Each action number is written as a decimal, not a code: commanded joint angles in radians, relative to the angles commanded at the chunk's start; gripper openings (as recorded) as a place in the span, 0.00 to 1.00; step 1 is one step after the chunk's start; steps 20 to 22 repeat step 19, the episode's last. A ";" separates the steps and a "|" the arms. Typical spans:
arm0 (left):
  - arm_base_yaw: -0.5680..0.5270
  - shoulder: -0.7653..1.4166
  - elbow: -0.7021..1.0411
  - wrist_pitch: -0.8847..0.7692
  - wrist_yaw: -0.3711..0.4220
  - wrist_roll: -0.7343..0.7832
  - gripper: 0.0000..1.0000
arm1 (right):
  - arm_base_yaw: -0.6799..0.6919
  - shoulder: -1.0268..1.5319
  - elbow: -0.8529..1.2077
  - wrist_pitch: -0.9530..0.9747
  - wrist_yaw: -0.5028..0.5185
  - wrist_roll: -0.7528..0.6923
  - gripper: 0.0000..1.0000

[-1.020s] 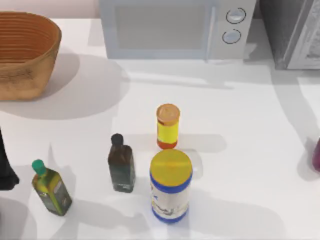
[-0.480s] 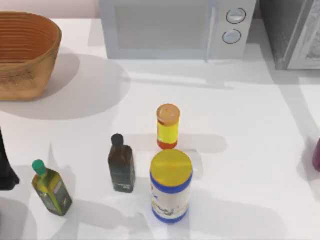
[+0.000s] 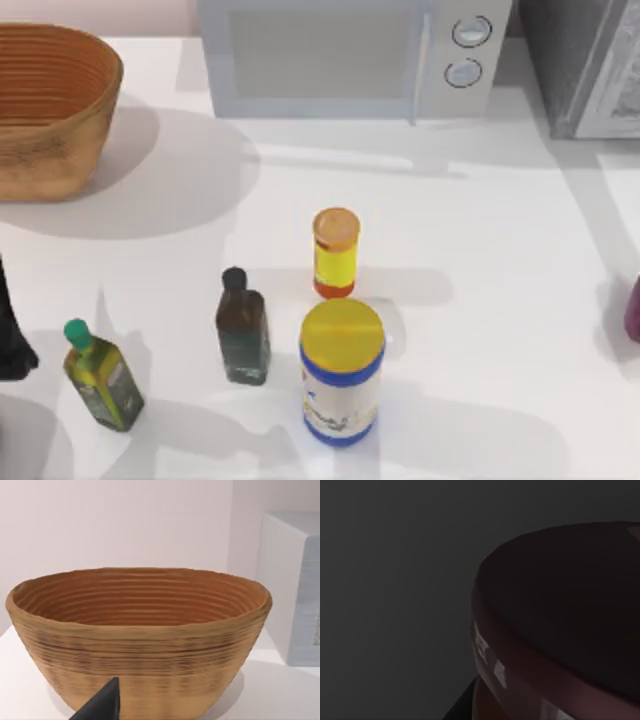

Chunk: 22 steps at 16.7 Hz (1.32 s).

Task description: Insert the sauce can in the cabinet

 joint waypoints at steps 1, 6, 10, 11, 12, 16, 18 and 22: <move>0.000 0.000 0.000 0.000 0.000 0.000 1.00 | 0.000 0.000 0.000 0.000 0.000 0.000 0.08; 0.000 0.000 0.000 0.000 0.000 0.000 1.00 | 0.000 0.000 0.000 0.000 0.000 0.000 0.45; 0.000 0.000 0.000 0.000 0.000 0.000 1.00 | 0.000 0.000 0.000 0.000 0.000 0.000 0.75; 0.000 0.000 0.000 0.000 0.000 0.000 1.00 | 0.000 0.000 0.000 0.000 0.000 0.000 0.83; 0.000 0.000 0.000 0.000 0.000 0.000 1.00 | 0.000 0.000 0.000 0.000 0.000 0.000 0.90; 0.000 0.000 0.000 0.000 0.000 0.000 1.00 | 0.000 0.000 0.000 0.000 0.000 0.000 1.00; 0.000 0.000 0.000 0.000 0.000 0.000 1.00 | 0.000 0.000 0.000 0.000 0.000 0.000 1.00; 0.000 0.000 0.000 0.000 0.000 0.000 1.00 | 0.000 0.000 0.000 0.000 0.000 0.000 1.00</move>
